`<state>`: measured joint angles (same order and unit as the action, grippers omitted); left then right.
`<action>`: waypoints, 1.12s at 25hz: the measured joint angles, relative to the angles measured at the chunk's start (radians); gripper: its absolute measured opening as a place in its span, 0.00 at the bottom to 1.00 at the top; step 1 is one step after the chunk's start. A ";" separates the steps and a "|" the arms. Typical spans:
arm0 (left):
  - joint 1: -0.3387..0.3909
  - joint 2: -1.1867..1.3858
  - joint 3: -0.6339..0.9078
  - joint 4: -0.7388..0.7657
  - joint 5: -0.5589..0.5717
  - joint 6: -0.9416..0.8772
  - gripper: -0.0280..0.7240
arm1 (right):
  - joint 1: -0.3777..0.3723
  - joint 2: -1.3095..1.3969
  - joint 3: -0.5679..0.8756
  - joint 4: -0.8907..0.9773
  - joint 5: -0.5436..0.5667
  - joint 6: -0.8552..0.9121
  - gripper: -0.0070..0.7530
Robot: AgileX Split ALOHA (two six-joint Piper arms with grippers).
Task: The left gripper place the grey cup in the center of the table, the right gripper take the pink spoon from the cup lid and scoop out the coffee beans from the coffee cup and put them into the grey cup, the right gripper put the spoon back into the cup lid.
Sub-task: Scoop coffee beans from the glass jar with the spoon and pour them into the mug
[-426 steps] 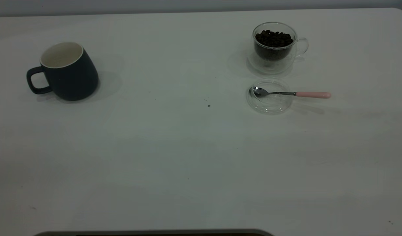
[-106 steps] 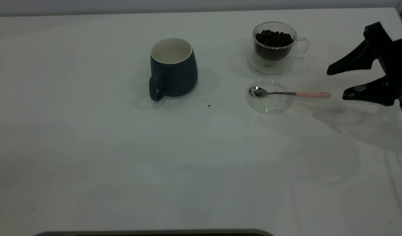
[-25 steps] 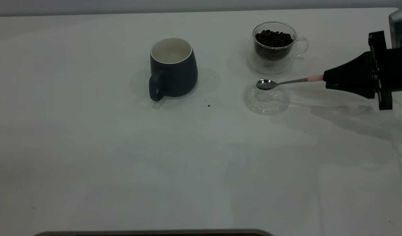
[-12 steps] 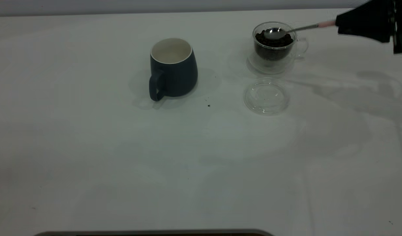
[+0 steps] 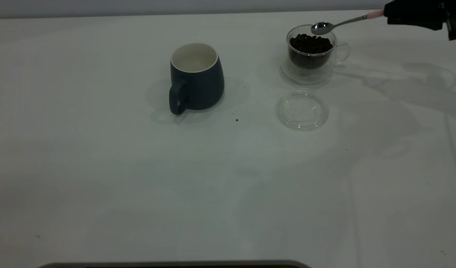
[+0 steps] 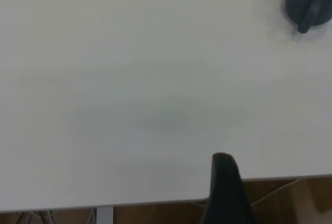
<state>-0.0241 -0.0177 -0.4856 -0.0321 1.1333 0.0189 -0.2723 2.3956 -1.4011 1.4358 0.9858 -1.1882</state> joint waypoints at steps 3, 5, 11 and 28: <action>0.000 0.000 0.000 0.000 0.000 0.000 0.79 | 0.006 0.042 -0.042 -0.008 -0.001 -0.008 0.16; 0.000 0.000 0.000 0.000 0.000 0.000 0.79 | 0.015 0.057 -0.061 -0.012 -0.005 -0.018 0.16; 0.000 0.000 0.000 0.000 0.000 0.000 0.79 | 0.035 0.074 -0.079 -0.024 -0.009 -0.032 0.16; 0.000 0.000 0.000 0.000 0.000 0.000 0.79 | 0.035 0.075 -0.081 -0.087 0.024 0.151 0.16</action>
<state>-0.0241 -0.0177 -0.4856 -0.0321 1.1333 0.0189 -0.2376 2.4702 -1.4825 1.3492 1.0101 -1.0371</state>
